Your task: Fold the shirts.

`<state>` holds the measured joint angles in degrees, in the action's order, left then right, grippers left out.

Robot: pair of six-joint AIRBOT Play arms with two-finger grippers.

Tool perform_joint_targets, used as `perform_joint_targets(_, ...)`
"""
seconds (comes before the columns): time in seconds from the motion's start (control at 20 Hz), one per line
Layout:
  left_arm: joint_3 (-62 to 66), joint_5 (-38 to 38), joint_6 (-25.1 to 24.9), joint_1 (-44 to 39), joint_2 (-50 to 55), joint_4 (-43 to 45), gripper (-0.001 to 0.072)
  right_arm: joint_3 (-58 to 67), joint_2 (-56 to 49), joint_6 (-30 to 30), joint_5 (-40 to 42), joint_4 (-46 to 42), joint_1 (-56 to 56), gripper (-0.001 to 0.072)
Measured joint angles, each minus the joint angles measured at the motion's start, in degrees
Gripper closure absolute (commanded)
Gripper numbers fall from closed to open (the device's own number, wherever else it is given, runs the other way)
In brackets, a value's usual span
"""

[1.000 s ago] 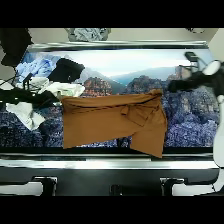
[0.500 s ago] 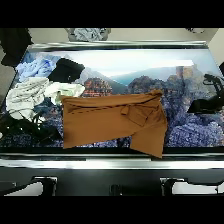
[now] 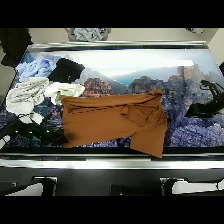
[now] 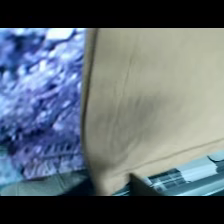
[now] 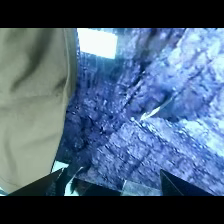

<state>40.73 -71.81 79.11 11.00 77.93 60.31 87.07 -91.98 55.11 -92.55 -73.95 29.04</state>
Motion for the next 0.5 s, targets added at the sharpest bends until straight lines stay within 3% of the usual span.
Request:
perform_joint_targets(0.05, -0.1, 0.3, 0.0, -0.5, 0.3, -0.1, 0.0676, -0.8, -0.2, -0.2, 0.4, 0.5, 0.0, 0.0054)
perform_joint_targets(0.15, -0.1, 0.5, 0.4, -1.1, 0.5, -0.3, 0.0676, -3.3, -0.5, -1.2, 1.3, 2.4, 0.0, 0.0205)
perform_joint_targets(0.2, -0.1, 0.6, 0.4, -1.3, 0.5, -0.3, 0.0676, -4.9, -0.6, -1.6, 2.1, 3.3, 0.0, 0.0228)
perform_joint_targets(0.5, -0.1, 0.9, -0.7, -1.7, 0.5, -0.1, 0.0676, -14.1, -1.7, -5.0, 10.4, 10.8, -0.1, 0.0221)
